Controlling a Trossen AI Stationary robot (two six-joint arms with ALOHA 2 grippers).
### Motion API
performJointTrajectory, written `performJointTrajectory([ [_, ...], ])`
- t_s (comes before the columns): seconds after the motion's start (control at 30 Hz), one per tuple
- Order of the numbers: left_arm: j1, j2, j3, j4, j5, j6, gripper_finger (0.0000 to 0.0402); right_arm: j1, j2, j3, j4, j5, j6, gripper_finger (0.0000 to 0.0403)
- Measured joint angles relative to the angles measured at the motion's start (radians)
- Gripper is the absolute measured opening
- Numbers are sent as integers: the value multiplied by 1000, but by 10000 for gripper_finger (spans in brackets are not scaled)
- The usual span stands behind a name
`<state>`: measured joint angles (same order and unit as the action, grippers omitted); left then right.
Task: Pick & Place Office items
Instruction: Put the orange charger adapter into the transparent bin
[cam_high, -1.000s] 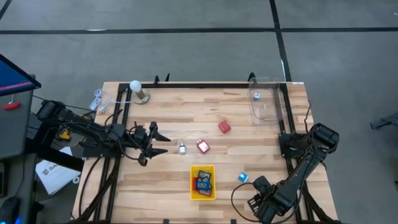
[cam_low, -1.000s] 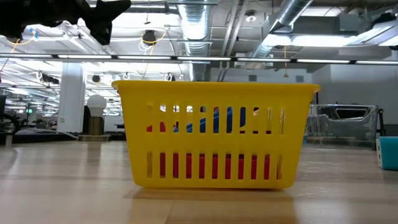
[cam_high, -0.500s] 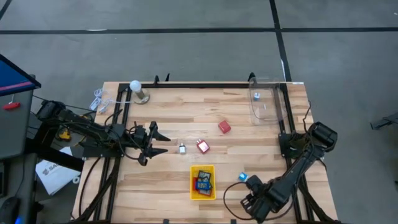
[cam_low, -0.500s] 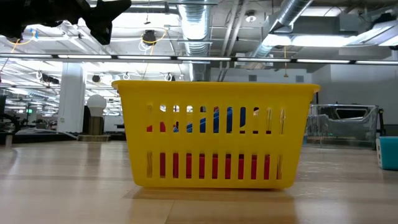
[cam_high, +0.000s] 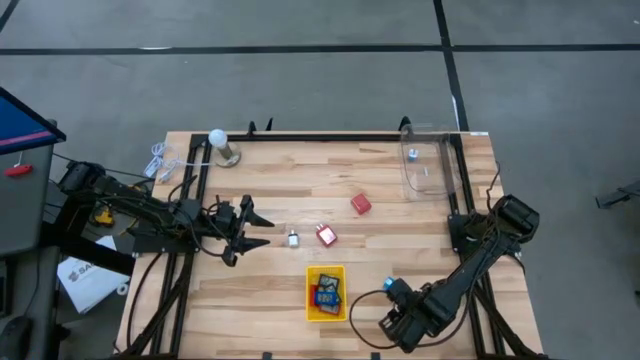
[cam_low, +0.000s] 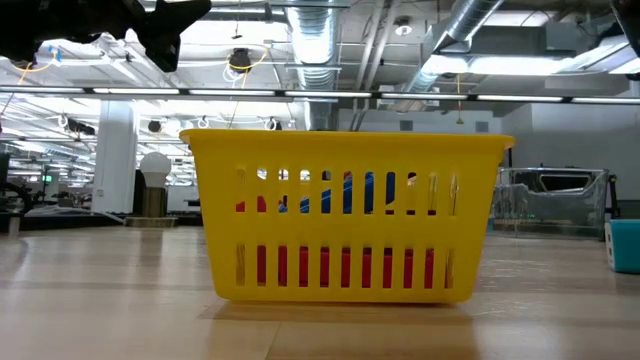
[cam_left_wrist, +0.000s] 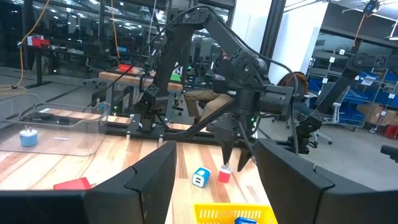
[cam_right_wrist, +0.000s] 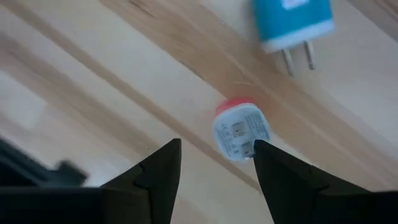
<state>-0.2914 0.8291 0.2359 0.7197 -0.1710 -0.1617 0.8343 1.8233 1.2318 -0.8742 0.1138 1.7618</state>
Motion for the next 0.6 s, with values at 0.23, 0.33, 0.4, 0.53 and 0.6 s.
performJointTrajectory([
  [0.23, 0, 0, 0, 0, 0, 4, 214, -21, -1, 54, -33, 49, -39, 203],
  [0.33, 0, 0, 0, 0, 0, 3, 214, -27, -1, 54, -95, 46, -85, 203],
  [0.4, 0, 0, 0, 0, 0, 1, 214, -32, -1, 54, -113, 46, -108, 208],
  [0.53, -4, 0, 0, 0, 0, 1, 214, -42, 10, 55, -99, 44, -73, 229],
  [0.6, -4, 0, 0, 0, 0, 3, 214, -47, 37, 55, -72, 33, -60, 240],
])
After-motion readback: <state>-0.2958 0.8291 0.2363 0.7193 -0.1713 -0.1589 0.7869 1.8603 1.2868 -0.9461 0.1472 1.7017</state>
